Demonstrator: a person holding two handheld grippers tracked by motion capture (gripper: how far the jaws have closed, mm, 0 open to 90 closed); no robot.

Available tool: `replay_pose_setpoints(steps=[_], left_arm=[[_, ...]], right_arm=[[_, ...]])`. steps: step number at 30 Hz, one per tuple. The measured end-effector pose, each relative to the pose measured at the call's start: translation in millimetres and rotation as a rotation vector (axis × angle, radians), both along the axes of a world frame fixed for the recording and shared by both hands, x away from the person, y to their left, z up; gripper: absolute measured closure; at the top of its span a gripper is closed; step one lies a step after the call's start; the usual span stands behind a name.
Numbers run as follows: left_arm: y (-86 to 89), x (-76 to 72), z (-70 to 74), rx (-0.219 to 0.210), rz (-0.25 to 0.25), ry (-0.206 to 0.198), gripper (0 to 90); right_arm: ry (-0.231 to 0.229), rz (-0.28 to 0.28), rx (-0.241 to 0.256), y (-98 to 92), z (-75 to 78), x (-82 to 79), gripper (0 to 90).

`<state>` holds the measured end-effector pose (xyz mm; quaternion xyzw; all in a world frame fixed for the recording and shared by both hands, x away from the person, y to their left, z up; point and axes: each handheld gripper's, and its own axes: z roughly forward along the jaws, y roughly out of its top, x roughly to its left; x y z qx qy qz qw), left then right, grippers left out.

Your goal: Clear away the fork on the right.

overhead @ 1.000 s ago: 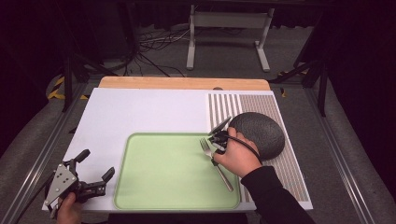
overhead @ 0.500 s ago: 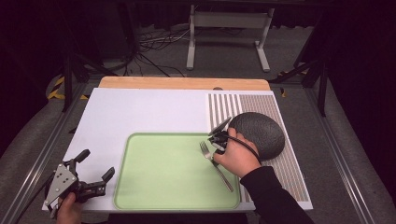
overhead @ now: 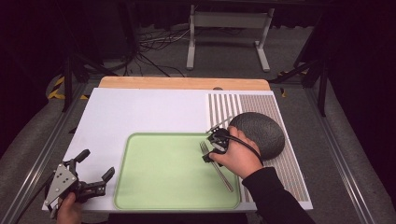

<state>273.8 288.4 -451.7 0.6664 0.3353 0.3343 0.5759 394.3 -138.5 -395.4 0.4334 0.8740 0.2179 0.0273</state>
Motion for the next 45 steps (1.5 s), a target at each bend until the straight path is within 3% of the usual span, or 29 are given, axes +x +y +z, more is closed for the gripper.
replay_pose_setpoints(steps=[2,3,5,9,15,19,25,34,45], left_arm=[[0.0,0.0,0.0,0.002,0.0,0.0,0.0],[-0.1,-0.1,0.0,0.001,0.0,0.001,0.0],[-0.2,-0.1,-0.1,0.0,0.001,0.0,0.0],[0.0,-0.1,0.0,0.001,0.002,0.001,0.0],[0.0,0.0,0.0,0.001,0.003,0.002,0.0],[0.2,0.0,0.0,0.0,0.004,0.002,0.0],[0.2,0.0,0.0,0.001,0.003,0.002,0.0],[0.1,0.1,0.0,0.006,0.002,0.001,0.0],[-0.1,0.0,0.0,0.003,0.001,0.001,0.0]], right_arm=[[-0.055,0.056,0.035,1.1,0.1,-0.6,26.0],[-0.098,0.092,0.042,1.7,0.3,-1.2,25.3],[-0.109,0.112,0.048,1.8,0.1,-1.4,26.3],[-0.134,0.19,0.062,0.4,-2.6,-1.0,41.9],[-0.195,0.293,0.034,2.0,-9.3,0.8,63.9],[-0.198,0.314,0.009,4.5,-16.8,2.8,77.6],[-0.188,0.331,-0.016,6.2,-26.2,6.5,87.8],[-0.175,0.339,-0.034,8.0,-35.4,9.0,90.0],[-0.181,0.341,-0.043,9.0,-35.2,10.3,90.0]])
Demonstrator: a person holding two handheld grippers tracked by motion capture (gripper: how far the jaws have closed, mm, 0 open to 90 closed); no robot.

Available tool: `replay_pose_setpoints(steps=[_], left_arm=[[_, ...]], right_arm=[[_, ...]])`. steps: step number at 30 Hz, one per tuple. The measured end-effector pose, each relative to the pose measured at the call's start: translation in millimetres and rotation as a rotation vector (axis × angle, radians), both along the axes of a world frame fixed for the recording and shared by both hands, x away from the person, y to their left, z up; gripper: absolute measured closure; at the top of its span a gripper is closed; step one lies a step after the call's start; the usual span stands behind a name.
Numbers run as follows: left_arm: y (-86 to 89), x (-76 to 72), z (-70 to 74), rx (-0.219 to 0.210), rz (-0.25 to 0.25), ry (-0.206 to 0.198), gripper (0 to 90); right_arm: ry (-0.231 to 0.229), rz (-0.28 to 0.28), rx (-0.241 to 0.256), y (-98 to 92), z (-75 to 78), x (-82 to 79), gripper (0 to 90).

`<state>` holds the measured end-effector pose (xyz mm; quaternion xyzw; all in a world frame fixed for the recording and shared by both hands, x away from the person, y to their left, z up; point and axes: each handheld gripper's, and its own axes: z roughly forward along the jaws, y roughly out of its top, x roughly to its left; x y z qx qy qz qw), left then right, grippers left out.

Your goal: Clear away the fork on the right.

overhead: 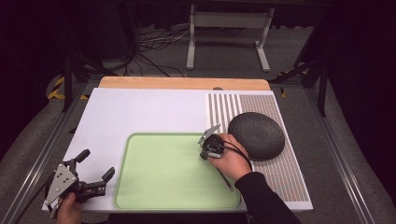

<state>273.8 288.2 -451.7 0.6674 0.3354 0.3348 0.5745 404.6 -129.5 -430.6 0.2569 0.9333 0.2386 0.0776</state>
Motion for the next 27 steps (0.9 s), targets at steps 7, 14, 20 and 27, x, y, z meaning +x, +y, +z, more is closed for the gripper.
replay_pose_setpoints(steps=[7,14,20,27], left_arm=[[0.0,0.1,0.0,0.002,-0.001,-0.001,0.0],[-0.1,0.2,0.0,0.003,-0.002,0.0,0.0],[-0.1,0.1,0.0,0.004,-0.001,0.001,0.0],[0.0,0.2,0.1,0.006,-0.002,0.002,0.0]], right_arm=[[-0.012,-0.02,-0.002,-3.6,-0.1,3.5,90.0],[-0.018,-0.04,-0.002,-10.2,0.0,6.4,90.0],[-0.023,-0.063,-0.002,-15.9,0.1,8.1,90.0],[-0.024,-0.086,-0.004,-20.8,0.3,9.6,90.0]])
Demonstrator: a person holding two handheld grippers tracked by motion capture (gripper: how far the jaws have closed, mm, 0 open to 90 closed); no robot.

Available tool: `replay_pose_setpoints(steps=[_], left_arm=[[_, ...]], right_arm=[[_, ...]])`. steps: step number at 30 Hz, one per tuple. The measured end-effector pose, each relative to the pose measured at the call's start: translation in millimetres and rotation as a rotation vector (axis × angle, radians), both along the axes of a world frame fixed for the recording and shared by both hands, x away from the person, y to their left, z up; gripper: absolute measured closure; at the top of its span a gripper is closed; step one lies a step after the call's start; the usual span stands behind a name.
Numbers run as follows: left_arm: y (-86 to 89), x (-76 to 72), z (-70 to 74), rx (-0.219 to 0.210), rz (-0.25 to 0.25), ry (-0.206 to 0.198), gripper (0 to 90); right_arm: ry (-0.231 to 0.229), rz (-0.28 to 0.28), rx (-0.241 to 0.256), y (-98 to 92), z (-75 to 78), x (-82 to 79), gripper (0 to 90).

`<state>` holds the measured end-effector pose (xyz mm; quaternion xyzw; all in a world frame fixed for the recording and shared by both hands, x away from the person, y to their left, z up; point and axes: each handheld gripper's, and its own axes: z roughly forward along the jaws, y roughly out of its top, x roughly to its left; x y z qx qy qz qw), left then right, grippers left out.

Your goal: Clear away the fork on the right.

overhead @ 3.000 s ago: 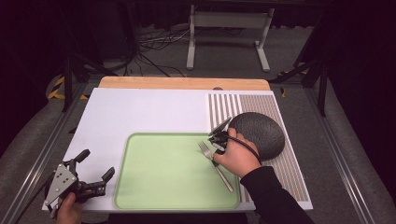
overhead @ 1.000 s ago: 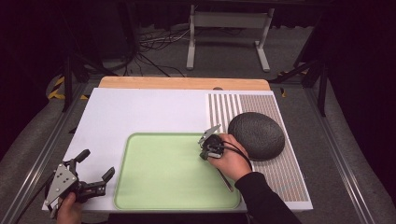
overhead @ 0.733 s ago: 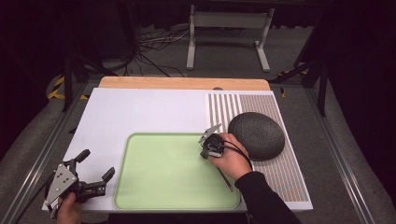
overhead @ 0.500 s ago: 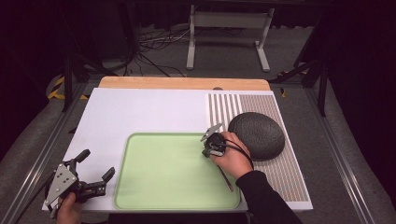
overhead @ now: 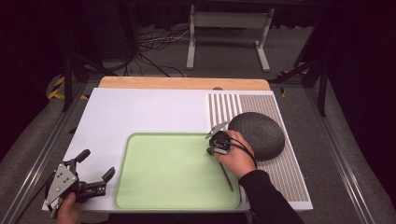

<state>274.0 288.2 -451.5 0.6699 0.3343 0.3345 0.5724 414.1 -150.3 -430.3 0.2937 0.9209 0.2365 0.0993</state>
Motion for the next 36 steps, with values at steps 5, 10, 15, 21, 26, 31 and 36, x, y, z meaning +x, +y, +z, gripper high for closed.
replay_pose_setpoints(steps=[5,10,15,21,26,31,36], left_arm=[[0.0,0.0,0.0,0.0,0.0,0.0,0.0],[0.1,0.0,0.0,0.0,0.0,0.001,0.0],[-0.1,0.1,0.0,0.0,0.0,0.001,0.0],[-0.5,0.2,-0.2,-0.001,0.001,0.002,0.0],[-0.4,0.3,-0.2,-0.001,0.0,0.003,0.0],[-0.5,0.5,-0.3,-0.002,-0.002,0.004,0.0],[-0.5,0.8,-0.3,0.0,-0.002,0.003,0.0]], right_arm=[[-0.004,-0.012,-0.004,-3.8,0.2,1.2,90.0],[-0.003,-0.031,-0.004,-8.4,0.5,2.1,90.0],[-0.004,-0.043,-0.004,-12.3,0.5,2.3,90.0],[-0.004,-0.069,-0.003,-19.0,0.7,2.3,90.0],[0.0,-0.085,-0.005,-22.8,1.1,1.6,90.0],[0.007,-0.109,0.003,-27.4,1.1,1.3,90.0],[0.01,-0.122,0.004,-30.6,1.3,0.9,90.0]])
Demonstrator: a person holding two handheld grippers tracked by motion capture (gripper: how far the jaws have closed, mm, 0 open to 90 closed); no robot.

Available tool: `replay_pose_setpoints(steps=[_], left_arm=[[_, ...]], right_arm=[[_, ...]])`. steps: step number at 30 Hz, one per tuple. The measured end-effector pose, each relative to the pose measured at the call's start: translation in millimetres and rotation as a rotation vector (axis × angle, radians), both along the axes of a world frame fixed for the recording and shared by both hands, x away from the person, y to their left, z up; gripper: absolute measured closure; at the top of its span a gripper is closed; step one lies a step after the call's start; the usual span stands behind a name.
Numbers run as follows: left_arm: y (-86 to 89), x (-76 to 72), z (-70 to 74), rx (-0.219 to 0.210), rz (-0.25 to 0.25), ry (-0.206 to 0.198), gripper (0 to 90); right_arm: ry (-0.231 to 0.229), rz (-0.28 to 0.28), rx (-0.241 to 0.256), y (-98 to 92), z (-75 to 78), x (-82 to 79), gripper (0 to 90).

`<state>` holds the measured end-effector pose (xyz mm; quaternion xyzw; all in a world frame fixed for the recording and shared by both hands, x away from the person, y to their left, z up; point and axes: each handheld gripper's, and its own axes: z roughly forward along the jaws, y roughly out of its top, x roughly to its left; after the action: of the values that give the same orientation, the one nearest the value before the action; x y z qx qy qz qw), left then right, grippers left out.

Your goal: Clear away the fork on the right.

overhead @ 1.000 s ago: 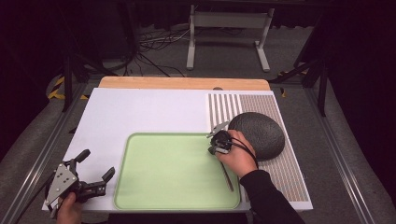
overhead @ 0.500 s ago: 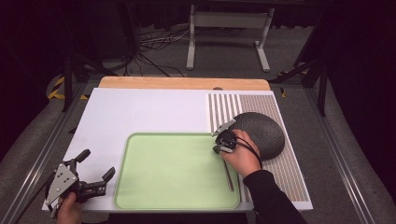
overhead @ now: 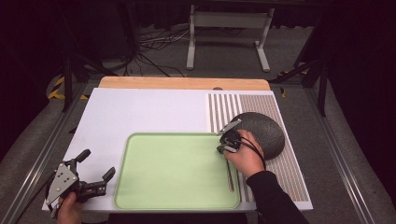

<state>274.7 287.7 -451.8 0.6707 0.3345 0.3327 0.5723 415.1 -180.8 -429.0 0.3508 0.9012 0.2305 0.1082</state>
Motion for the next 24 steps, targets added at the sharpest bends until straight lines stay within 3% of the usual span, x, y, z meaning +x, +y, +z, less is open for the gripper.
replay_pose_setpoints(steps=[6,9,12,14,16,17,19,22,24], left_arm=[[0.1,-0.2,-0.1,-0.002,0.002,0.001,0.0],[0.4,-0.1,-0.1,-0.001,0.002,0.001,0.0],[0.2,-0.1,-0.1,-0.001,0.0,0.001,0.0],[0.2,-0.1,-0.1,-0.001,0.001,0.001,0.0],[0.3,-0.1,0.0,-0.001,0.002,0.0,0.0],[0.2,-0.1,0.0,-0.002,0.002,0.0,0.0],[-0.1,-0.1,0.1,-0.002,0.002,-0.001,0.0],[-0.5,-0.3,-0.1,0.001,0.002,-0.003,0.0],[0.3,-0.5,0.2,-0.003,0.006,-0.003,0.0]], right_arm=[[0.005,-0.021,0.018,-1.9,-0.1,-0.5,89.6],[-0.007,-0.026,0.035,-1.7,1.8,-1.5,84.2],[-0.023,-0.02,0.069,-1.2,7.1,-2.4,68.6],[-0.052,-0.007,0.089,-0.5,11.1,-2.8,49.6],[-0.064,-0.017,0.146,0.6,14.3,-3.4,27.6],[-0.068,-0.03,0.173,0.9,16.6,-4.2,20.8],[-0.102,-0.031,0.183,0.6,22.5,-6.3,14.7],[-0.117,-0.043,0.204,-1.2,30.6,-10.7,14.0],[-0.137,-0.017,0.247,-3.7,36.7,-13.5,13.1]])
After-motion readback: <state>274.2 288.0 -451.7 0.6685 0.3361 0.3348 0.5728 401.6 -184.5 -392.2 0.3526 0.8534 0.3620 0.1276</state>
